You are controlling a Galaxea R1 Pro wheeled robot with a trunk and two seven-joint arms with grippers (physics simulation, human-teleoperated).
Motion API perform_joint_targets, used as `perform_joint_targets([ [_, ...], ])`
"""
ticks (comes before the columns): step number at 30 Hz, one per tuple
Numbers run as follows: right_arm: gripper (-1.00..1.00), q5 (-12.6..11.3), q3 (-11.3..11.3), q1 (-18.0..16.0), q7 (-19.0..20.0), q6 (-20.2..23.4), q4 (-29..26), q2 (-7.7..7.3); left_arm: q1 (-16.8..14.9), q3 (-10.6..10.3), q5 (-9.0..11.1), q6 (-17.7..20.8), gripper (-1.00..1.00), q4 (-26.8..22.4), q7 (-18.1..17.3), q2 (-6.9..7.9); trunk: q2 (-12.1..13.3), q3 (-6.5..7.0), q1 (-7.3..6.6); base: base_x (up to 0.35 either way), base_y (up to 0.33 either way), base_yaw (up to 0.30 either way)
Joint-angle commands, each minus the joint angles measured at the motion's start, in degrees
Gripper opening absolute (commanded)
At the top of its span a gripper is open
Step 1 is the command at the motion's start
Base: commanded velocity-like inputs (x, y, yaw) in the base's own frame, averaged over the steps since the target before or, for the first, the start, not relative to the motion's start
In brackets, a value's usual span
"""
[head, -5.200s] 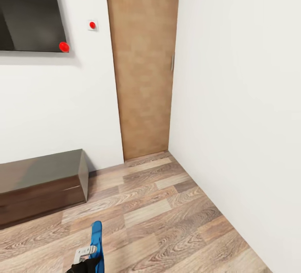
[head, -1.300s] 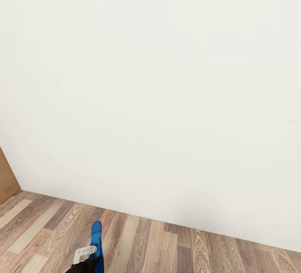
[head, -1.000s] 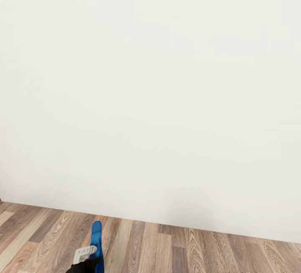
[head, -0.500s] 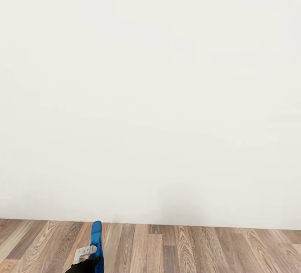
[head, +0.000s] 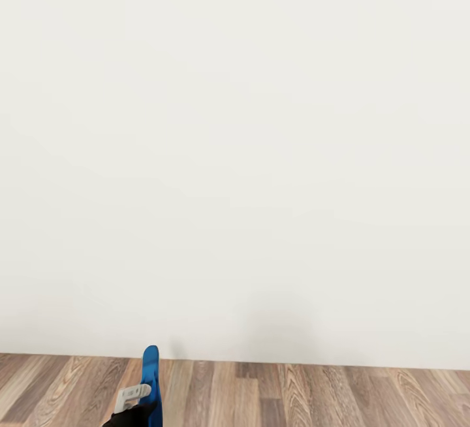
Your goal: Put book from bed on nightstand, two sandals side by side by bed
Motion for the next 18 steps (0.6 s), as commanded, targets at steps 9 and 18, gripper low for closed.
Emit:
perform_joint_targets([
  [9, 1.00, -0.5, -0.2, 0.0, 0.3, 0.4, 0.0, -0.01, 0.0, 0.2, 0.2, 0.0, -1.00, 0.1, -0.3, -0.01, 0.0, -0.06, -0.01, 0.190, 0.040, 0.000],
  [18, 1.00, -0.5, -0.2, 0.0, 0.3, 0.4, -0.1, 0.00, 0.0, 0.2, 0.2, 0.0, -1.00, 0.1, -0.3, -0.01, 0.0, -0.06, -0.01, 0.022, 0.001, -0.094],
])
